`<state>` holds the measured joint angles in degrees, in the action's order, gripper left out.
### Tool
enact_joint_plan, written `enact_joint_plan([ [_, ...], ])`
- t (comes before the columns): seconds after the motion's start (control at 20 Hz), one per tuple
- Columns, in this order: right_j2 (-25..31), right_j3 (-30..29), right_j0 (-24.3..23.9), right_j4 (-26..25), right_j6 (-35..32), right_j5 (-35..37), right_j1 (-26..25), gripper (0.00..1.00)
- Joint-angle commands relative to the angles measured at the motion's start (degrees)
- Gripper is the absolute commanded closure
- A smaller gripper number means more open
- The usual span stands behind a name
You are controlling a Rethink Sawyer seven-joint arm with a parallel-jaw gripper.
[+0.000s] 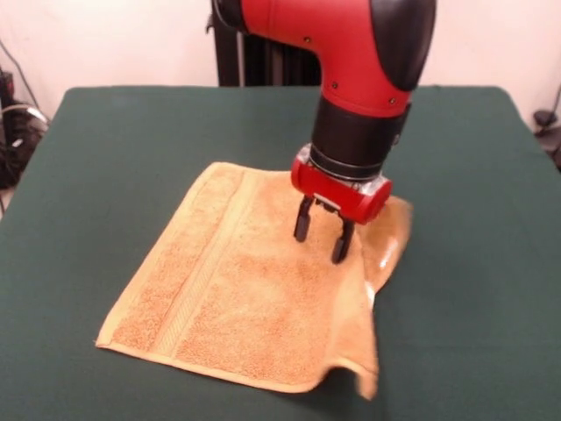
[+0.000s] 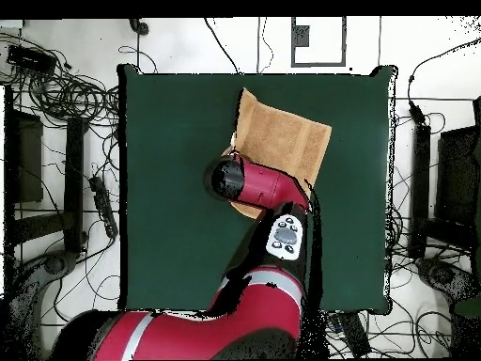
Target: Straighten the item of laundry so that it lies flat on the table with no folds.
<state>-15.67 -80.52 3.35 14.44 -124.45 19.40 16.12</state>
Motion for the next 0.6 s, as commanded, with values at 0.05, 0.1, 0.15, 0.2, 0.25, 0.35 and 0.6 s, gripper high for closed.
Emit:
enact_joint_plan([
  [0.05, 4.51, -6.23, 1.59, 4.82, -15.07, 0.06, 1.52, 0.00],
  [0.1, 4.93, -6.49, 1.39, 5.07, -14.88, -0.39, 1.52, 0.00],
  [0.15, 5.34, -6.64, 0.99, 5.10, -14.40, -0.86, 1.45, 0.00],
  [0.2, 5.88, -6.89, 0.61, 5.30, -14.11, -1.30, 1.48, 0.00],
  [0.25, 5.62, -6.69, 0.73, 5.34, -13.90, -1.15, 1.37, 0.00],
  [0.35, 4.82, -6.39, 1.07, 5.35, -13.56, -0.87, 1.32, 0.00],
  [0.6, 7.06, -9.08, -6.88, 0.29, -5.27, -4.03, 1.89, 0.00],
])
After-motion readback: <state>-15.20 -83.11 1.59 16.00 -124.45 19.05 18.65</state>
